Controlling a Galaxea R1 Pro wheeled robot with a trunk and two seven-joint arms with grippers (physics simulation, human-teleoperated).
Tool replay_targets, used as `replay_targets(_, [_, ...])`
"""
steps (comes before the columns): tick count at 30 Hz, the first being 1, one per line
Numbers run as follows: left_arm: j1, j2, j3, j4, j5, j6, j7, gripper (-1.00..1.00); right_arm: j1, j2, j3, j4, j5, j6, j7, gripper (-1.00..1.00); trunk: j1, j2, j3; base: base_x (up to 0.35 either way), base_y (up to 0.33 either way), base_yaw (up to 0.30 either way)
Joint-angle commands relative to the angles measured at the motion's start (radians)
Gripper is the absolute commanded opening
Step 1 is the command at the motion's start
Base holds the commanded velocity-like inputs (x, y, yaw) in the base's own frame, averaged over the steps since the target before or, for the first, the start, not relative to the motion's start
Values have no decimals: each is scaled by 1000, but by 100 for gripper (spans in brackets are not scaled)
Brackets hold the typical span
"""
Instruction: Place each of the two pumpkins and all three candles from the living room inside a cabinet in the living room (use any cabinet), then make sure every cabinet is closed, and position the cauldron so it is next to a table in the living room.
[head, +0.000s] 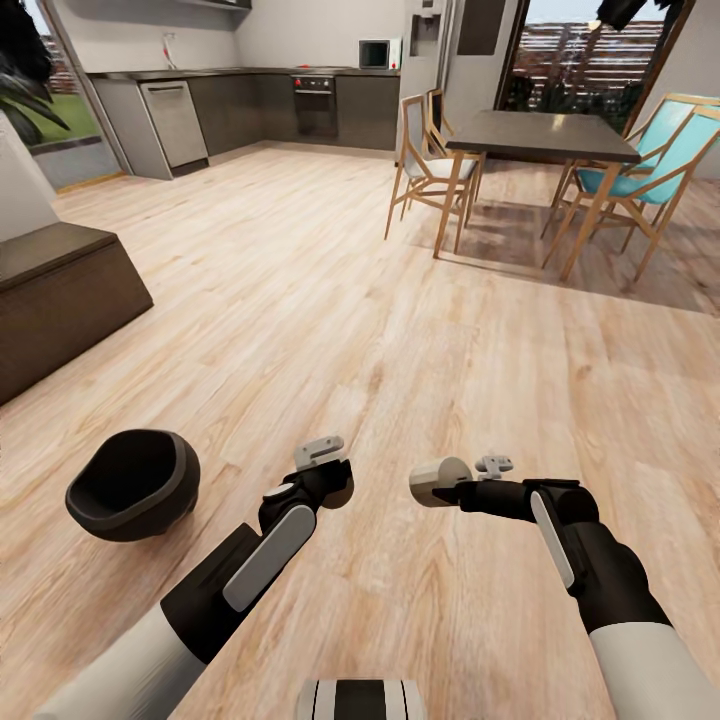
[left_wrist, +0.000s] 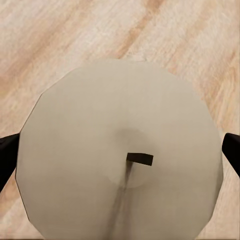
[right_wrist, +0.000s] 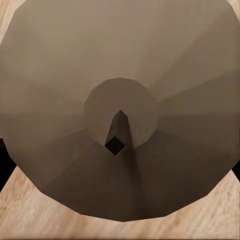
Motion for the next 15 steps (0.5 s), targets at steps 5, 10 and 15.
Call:
replay_targets(5, [0, 0, 0, 0, 1, 0, 0, -100, 0, 0, 0, 0, -1, 0, 0, -100, 0, 0, 0, -19, 0, 0])
replay_targets(10, [0, 0, 0, 0, 1, 0, 0, -100, 0, 0, 0, 0, -1, 0, 0, -100, 0, 0, 0, -155, 0, 0])
replay_targets(15, [0, 0, 0, 0, 1, 0, 0, -100, 0, 0, 0, 0, -1, 0, 0, -100, 0, 0, 0, -17, 0, 0])
